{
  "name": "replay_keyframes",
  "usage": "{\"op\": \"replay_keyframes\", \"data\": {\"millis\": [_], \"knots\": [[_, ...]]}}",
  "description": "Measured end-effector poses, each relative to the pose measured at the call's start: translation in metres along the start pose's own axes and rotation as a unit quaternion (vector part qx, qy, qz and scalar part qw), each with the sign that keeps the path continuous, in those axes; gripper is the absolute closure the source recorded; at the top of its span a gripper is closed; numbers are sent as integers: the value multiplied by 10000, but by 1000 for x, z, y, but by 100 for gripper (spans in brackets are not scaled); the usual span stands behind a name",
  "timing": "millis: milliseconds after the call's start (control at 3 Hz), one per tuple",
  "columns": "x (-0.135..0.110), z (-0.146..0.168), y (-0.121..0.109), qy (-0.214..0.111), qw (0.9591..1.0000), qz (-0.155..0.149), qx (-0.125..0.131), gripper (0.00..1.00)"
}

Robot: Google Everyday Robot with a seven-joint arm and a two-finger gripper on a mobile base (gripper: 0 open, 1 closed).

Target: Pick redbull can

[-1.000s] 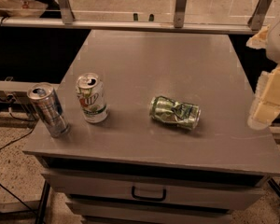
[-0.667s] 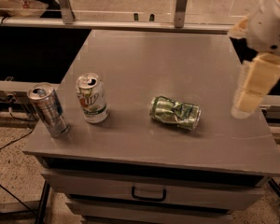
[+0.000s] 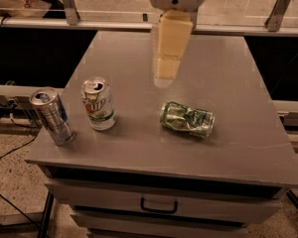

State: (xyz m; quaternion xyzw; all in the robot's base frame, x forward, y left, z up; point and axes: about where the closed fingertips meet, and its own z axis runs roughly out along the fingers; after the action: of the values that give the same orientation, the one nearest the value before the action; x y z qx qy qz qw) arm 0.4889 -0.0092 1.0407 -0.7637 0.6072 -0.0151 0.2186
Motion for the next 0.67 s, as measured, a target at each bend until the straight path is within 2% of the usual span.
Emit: {"op": "replay_keyframes", "data": {"millis": [333, 667], "knots": [[-92, 32, -12, -349, 9952, -878, -273, 0], [-157, 77, -13, -424, 9870, -1439, -583, 0]]}}
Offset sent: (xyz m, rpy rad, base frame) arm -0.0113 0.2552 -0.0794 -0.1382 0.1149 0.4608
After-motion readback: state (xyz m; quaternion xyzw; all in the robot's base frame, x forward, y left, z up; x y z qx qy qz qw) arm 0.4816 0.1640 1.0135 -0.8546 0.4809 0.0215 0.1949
